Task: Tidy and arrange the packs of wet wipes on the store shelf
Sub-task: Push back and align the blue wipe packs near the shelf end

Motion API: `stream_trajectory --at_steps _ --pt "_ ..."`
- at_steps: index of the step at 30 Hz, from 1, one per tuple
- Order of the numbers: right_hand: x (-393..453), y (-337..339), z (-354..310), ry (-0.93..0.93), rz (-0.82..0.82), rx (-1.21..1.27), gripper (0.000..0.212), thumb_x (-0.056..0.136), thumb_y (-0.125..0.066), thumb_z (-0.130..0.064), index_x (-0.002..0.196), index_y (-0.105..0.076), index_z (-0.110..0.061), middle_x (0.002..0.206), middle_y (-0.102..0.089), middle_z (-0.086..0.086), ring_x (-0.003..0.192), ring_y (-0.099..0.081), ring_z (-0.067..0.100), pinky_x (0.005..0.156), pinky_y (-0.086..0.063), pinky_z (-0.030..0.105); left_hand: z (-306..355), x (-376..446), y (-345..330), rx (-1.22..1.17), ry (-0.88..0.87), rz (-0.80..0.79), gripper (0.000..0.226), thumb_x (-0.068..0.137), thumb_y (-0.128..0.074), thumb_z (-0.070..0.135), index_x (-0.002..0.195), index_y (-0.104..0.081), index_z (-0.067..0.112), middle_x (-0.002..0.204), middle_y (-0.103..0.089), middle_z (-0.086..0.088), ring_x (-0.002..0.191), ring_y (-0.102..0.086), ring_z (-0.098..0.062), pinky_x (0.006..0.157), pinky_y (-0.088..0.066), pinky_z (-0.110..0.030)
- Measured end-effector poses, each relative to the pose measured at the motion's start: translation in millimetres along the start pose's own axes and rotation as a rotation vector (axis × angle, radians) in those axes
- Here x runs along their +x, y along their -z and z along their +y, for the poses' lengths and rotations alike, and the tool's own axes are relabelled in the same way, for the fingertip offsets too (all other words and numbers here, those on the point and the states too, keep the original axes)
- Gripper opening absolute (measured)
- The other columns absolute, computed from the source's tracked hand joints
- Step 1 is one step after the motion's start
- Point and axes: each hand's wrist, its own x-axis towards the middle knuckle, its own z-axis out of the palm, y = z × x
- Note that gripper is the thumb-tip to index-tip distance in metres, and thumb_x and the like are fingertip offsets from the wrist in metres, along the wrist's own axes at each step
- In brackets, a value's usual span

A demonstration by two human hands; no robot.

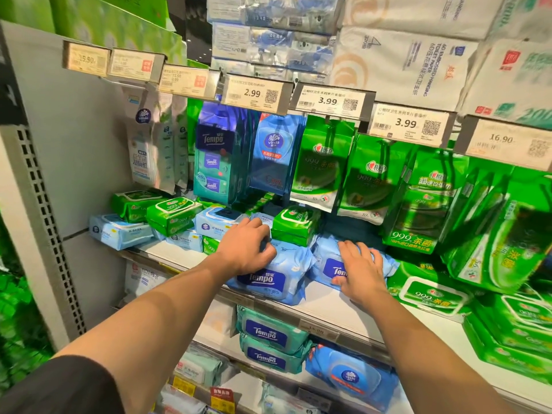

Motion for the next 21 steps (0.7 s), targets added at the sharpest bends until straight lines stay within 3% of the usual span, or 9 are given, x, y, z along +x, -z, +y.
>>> stream_trajectory --at_steps 4,8,11,17,21 --pt "-1.8 6.2 -5.6 -0.018 -0.05 -0.019 0.09 0.084 -0.067 -0.052 0.152 -0.017 -0.021 0.157 -0.023 -0.001 0.145 -0.015 0.028 0.118 -0.01 0.045 1.2 -1.5 2.0 0.003 -0.002 -0.019 0.038 0.079 -0.043 0.048 0.096 -0.062 0.02 0.099 -0.057 -0.001 0.096 -0.048 -0.021 0.082 -0.046 -0.038" --pt "-9.0 18.9 -17.0 -0.082 -0.175 -0.074 0.101 0.085 -0.061 -0.059 0.155 0.0 -0.02 0.163 0.0 0.003 0.149 0.004 0.032 0.117 0.0 0.054 2.3 -1.6 5.7 0.005 -0.018 -0.041 0.032 0.084 -0.048 0.044 0.099 -0.062 0.02 0.102 -0.058 -0.001 0.098 -0.049 -0.022 0.083 -0.046 -0.037" --pt "-17.4 27.4 -29.5 -0.052 -0.191 -0.064 0.098 0.088 -0.059 -0.051 0.155 0.007 -0.022 0.163 0.009 0.004 0.149 0.008 0.033 0.119 -0.001 0.052 3.3 -1.6 6.7 0.002 -0.025 -0.041 0.028 0.086 -0.051 0.042 0.099 -0.061 0.02 0.102 -0.057 -0.001 0.099 -0.049 -0.021 0.083 -0.045 -0.037" --pt "-25.8 57.2 -74.5 0.03 -0.022 0.079 0.077 0.085 -0.057 -0.025 0.15 -0.016 -0.02 0.154 -0.015 0.008 0.137 -0.021 0.033 0.11 -0.028 0.045 7.6 -4.5 9.0 -0.024 -0.052 -0.003 0.027 0.084 -0.049 0.039 0.095 -0.062 0.018 0.097 -0.057 -0.003 0.095 -0.051 -0.024 0.08 -0.046 -0.038" --pt "-25.6 69.1 -96.7 0.056 0.07 0.182 0.055 0.078 -0.056 -0.014 0.13 -0.039 -0.01 0.135 -0.033 0.007 0.12 -0.035 0.029 0.1 -0.037 0.038 5.9 -5.4 13.1 -0.045 -0.066 0.026 0.031 0.081 -0.045 0.038 0.091 -0.063 0.015 0.094 -0.057 -0.005 0.092 -0.052 -0.027 0.078 -0.045 -0.038"
